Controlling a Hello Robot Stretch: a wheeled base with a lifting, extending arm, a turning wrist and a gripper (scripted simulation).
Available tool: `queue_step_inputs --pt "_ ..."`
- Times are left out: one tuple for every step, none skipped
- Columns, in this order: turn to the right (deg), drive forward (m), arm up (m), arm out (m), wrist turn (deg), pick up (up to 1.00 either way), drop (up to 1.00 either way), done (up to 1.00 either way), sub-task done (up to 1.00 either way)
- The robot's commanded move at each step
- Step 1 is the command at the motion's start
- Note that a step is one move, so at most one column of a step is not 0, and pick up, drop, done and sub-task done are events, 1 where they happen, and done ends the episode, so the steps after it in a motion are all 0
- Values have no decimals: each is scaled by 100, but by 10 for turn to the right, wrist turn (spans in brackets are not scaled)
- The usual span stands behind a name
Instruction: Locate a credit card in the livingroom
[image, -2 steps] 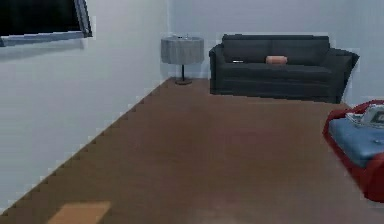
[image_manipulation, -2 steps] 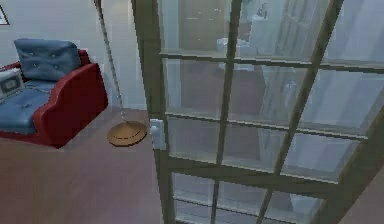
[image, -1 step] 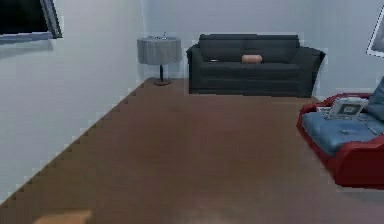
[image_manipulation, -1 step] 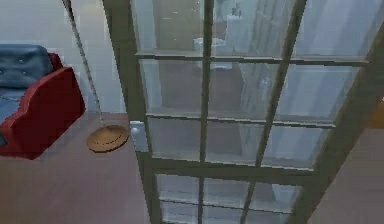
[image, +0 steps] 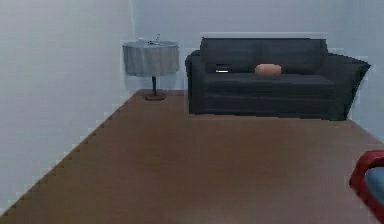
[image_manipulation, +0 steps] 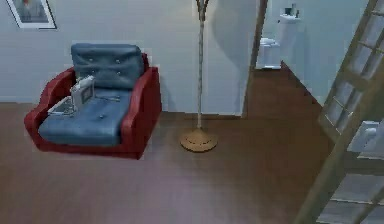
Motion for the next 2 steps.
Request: queue_step_inputs --pt "0 100 0 0 0 0 0 0 0" --pt "0 100 0 0 0 0 0 0 0"
